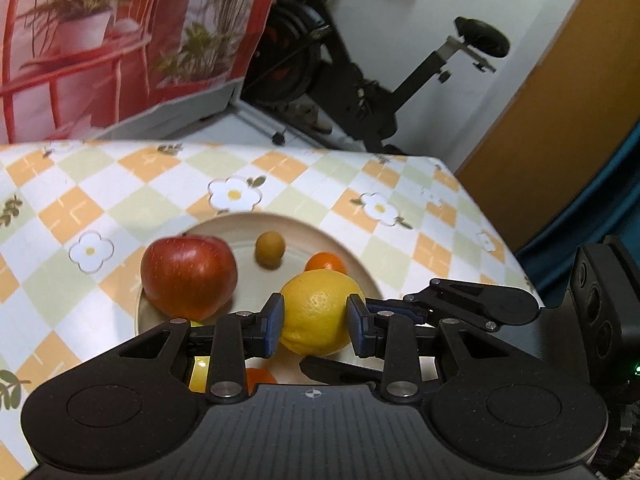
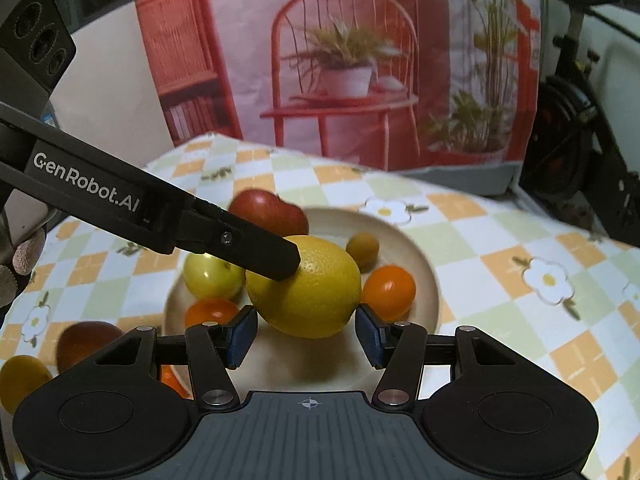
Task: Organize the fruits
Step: 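Lift the lemon with the left gripper and carry it over the plate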
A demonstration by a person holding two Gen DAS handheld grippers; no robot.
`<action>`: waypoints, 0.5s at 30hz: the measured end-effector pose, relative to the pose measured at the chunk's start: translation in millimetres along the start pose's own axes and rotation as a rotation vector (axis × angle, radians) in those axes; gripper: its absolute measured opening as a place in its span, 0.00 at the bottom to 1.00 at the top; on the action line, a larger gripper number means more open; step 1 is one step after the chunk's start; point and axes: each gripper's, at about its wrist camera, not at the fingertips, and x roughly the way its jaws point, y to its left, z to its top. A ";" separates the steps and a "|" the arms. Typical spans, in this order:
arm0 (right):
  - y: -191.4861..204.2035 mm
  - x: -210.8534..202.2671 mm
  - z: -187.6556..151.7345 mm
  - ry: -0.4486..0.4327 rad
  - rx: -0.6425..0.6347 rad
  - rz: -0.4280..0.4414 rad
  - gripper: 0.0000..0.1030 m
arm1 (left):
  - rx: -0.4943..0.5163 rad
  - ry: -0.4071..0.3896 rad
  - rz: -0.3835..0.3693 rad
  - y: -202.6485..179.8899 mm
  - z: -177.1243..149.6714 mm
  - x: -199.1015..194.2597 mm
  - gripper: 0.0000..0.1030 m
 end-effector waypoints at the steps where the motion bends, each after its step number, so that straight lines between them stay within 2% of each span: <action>1: -0.6 4.4 -0.4 0.010 0.004 0.001 0.49 | -0.006 0.005 0.002 2.6 0.1 2.6 0.34; 5: -3.8 16.7 -0.1 0.029 0.039 -0.003 0.48 | -0.024 0.021 0.015 8.3 -1.5 7.8 0.33; 8: -8.8 17.8 3.4 0.006 0.069 0.007 0.46 | -0.038 0.023 0.016 12.9 -2.1 8.0 0.33; 15: -0.9 22.5 16.0 -0.008 -0.001 -0.035 0.46 | -0.087 -0.033 -0.015 18.6 0.9 -6.0 0.33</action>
